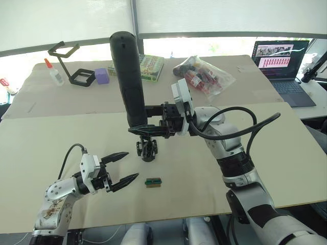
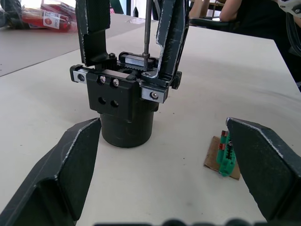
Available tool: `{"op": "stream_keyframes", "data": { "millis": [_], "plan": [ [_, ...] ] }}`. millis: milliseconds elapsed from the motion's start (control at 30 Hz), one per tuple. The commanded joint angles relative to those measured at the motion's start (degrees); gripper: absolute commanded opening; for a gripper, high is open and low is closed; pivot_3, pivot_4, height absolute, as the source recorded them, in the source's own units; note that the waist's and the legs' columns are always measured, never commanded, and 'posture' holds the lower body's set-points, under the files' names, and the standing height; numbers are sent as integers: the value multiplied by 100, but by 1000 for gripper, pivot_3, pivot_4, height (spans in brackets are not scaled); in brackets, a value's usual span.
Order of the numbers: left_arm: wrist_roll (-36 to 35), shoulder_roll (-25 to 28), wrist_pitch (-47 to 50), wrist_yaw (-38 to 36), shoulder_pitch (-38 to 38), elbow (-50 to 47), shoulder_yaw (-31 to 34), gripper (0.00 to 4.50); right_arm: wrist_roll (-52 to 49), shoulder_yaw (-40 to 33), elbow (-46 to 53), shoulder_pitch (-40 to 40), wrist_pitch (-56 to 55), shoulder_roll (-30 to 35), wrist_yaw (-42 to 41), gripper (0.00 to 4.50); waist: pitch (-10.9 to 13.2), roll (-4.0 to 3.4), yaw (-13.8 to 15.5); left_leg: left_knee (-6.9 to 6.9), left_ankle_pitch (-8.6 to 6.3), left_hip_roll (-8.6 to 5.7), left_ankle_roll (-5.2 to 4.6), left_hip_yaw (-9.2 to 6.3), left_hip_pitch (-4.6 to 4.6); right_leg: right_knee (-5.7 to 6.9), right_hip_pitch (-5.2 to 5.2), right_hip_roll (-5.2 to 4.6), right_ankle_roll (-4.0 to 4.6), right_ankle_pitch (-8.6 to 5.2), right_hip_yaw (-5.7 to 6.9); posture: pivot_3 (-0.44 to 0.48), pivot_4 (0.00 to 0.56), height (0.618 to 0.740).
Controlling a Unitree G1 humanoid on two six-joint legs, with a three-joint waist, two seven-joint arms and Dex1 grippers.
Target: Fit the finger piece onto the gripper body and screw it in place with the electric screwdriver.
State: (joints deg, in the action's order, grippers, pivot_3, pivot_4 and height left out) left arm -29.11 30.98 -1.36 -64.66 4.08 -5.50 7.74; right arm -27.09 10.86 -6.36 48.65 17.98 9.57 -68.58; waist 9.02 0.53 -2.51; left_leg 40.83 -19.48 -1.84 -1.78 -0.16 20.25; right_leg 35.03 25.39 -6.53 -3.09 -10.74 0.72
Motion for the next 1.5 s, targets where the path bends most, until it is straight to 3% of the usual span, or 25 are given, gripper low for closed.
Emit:
{"op": "stream_keyframes", "data": {
  "millis": [33, 1500],
  "plan": [
    [26, -23, -175, -20, -33, -6, 2, 4500, -80, -49, 222, 52, -160, -71, -6, 1954, 0, 0, 0, 0, 0, 0, 0, 0, 0, 0, 0, 0, 0, 0, 0, 0, 150, 740],
    [165, 29, 241, 527, -128, -449, -227, 4500, 234, 110, 46, 33, -188, -56, -18, 1954, 0, 0, 1, 0, 0, -1, 0, -1, 0, 0, -1, 0, 0, 0, 0, 0, 150, 740]
  ]
}}
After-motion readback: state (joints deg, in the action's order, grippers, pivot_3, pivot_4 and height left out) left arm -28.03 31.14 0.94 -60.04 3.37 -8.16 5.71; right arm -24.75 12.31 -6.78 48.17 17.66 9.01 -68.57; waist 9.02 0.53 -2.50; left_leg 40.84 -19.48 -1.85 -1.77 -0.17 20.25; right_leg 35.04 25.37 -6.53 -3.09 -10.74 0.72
